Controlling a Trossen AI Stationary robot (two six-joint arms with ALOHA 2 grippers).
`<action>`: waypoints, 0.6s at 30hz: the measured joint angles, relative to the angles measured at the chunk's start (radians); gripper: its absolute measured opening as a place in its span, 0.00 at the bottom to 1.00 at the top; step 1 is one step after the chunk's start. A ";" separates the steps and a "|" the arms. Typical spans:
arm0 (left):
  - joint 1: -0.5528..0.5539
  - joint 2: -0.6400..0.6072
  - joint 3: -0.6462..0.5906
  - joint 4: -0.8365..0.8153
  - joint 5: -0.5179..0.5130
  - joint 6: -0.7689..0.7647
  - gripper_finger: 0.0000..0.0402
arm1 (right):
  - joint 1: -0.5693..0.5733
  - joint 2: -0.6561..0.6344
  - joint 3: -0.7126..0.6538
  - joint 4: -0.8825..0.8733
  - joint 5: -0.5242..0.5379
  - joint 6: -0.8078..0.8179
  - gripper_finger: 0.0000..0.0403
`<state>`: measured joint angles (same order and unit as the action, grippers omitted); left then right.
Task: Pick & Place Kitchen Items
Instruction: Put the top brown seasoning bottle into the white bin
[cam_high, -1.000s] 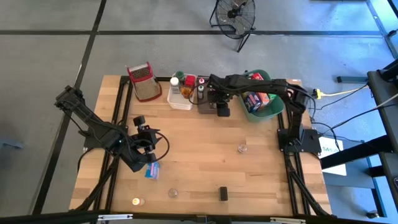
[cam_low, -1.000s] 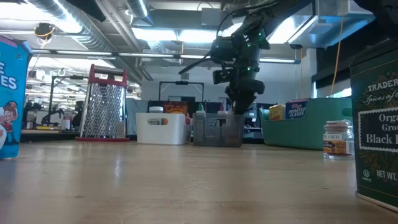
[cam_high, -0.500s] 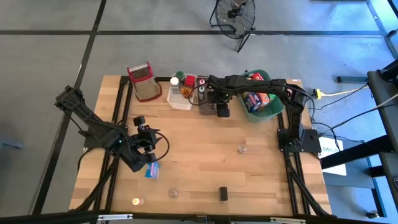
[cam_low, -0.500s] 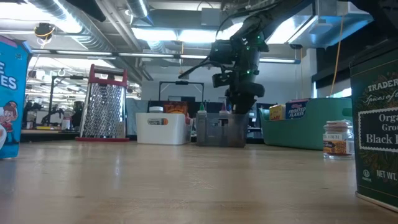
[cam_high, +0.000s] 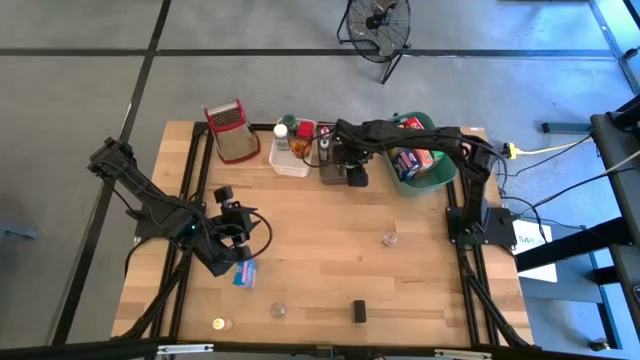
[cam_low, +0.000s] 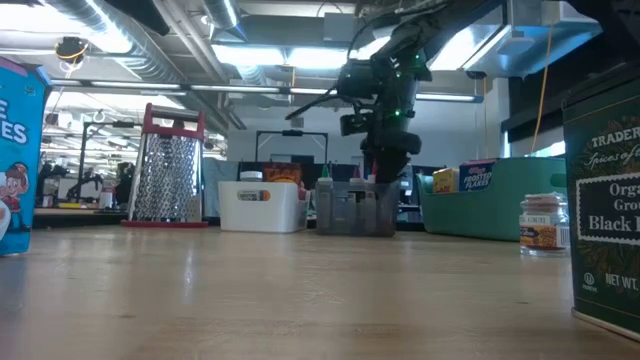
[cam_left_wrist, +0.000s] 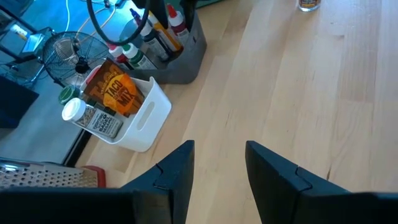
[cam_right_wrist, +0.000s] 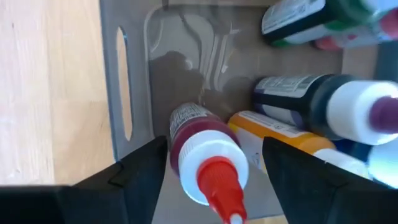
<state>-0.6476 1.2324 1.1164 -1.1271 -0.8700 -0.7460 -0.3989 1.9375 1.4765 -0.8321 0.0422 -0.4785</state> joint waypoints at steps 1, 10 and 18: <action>0.000 0.000 0.000 0.000 0.000 0.000 0.35 | 0.000 -0.007 0.000 0.003 0.000 -0.001 0.67; 0.000 0.000 0.000 0.000 -0.002 0.000 0.35 | 0.034 -0.108 0.000 -0.007 0.011 0.011 0.67; 0.000 -0.012 0.001 0.000 0.145 0.061 0.35 | 0.128 -0.215 0.000 -0.026 0.010 0.043 0.67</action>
<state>-0.6476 1.2208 1.1172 -1.1267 -0.7248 -0.6854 -0.2706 1.7222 1.4761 -0.8586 0.0521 -0.4355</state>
